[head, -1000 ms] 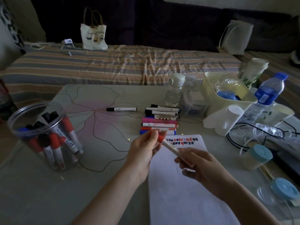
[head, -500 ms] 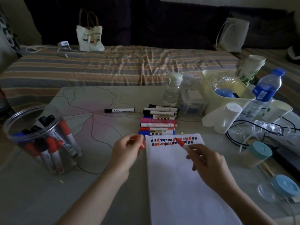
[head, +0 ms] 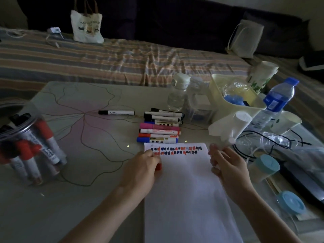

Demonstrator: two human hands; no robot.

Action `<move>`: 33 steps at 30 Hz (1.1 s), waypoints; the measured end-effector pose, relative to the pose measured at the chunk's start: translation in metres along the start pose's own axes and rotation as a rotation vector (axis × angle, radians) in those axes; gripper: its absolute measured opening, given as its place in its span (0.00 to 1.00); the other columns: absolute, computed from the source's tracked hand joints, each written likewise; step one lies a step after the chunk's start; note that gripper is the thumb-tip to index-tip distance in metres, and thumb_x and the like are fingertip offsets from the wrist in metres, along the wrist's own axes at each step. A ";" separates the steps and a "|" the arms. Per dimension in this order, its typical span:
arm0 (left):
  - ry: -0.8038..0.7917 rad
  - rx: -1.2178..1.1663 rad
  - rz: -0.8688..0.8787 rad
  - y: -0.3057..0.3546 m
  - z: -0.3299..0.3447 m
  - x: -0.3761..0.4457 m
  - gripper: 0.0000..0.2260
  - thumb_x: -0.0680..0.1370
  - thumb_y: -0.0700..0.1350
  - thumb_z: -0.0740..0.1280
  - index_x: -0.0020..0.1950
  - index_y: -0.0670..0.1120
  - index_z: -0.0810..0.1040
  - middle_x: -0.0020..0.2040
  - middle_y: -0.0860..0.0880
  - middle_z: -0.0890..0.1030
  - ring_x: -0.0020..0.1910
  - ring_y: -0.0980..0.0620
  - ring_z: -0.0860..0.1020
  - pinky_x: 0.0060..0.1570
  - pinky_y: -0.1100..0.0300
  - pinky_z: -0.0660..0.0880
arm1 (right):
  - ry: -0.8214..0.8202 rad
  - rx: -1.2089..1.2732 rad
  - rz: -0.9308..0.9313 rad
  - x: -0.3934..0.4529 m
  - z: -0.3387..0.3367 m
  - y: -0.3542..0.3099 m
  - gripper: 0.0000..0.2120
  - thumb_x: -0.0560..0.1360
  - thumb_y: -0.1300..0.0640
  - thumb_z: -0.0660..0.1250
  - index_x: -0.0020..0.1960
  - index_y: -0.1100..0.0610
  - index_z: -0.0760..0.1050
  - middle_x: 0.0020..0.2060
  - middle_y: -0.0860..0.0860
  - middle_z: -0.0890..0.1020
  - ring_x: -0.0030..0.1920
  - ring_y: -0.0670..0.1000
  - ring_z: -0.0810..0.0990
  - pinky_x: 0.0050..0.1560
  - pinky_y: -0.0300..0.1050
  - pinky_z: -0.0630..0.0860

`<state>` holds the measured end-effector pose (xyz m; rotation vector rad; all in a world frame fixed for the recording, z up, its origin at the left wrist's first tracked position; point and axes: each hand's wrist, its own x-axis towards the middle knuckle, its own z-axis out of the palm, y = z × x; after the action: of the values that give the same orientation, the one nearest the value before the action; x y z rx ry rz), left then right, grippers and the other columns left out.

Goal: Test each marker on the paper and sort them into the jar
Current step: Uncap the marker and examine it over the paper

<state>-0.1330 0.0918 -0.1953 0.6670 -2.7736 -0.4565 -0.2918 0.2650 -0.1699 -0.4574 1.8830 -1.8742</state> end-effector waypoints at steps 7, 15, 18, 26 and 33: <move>0.006 -0.026 0.010 -0.001 0.002 0.003 0.20 0.73 0.58 0.70 0.62 0.53 0.77 0.56 0.57 0.76 0.55 0.55 0.73 0.51 0.62 0.72 | 0.063 -0.164 -0.055 0.040 0.004 0.013 0.12 0.81 0.54 0.61 0.49 0.61 0.80 0.37 0.56 0.85 0.33 0.50 0.81 0.28 0.41 0.73; -0.054 -0.026 0.038 -0.002 0.005 0.003 0.27 0.71 0.63 0.69 0.65 0.52 0.74 0.58 0.57 0.74 0.56 0.58 0.70 0.53 0.65 0.71 | 0.158 -0.420 -0.202 0.052 0.003 0.039 0.08 0.76 0.55 0.70 0.40 0.57 0.79 0.31 0.48 0.80 0.29 0.39 0.76 0.32 0.29 0.71; -0.060 -0.037 0.026 -0.003 0.006 0.004 0.27 0.70 0.63 0.71 0.64 0.52 0.75 0.58 0.57 0.74 0.55 0.59 0.70 0.52 0.66 0.70 | 0.209 -0.450 -0.210 0.055 0.002 0.041 0.10 0.76 0.54 0.70 0.39 0.58 0.78 0.29 0.49 0.81 0.29 0.40 0.77 0.32 0.27 0.70; -0.058 -0.035 0.010 0.000 0.003 0.004 0.26 0.69 0.63 0.72 0.62 0.53 0.76 0.57 0.58 0.74 0.55 0.59 0.71 0.50 0.67 0.70 | 0.240 -0.495 -0.140 0.057 0.001 0.045 0.11 0.75 0.51 0.71 0.38 0.57 0.81 0.30 0.50 0.83 0.26 0.43 0.79 0.27 0.29 0.72; -0.075 -0.037 0.010 0.001 0.002 0.004 0.26 0.68 0.63 0.72 0.62 0.52 0.77 0.58 0.57 0.74 0.54 0.60 0.71 0.52 0.67 0.71 | 0.228 -0.542 -0.136 0.057 0.002 0.048 0.12 0.74 0.48 0.71 0.39 0.56 0.81 0.31 0.50 0.83 0.29 0.46 0.80 0.29 0.29 0.72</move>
<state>-0.1371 0.0908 -0.1962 0.6404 -2.8300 -0.5398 -0.3356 0.2351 -0.2221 -0.5700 2.5819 -1.5239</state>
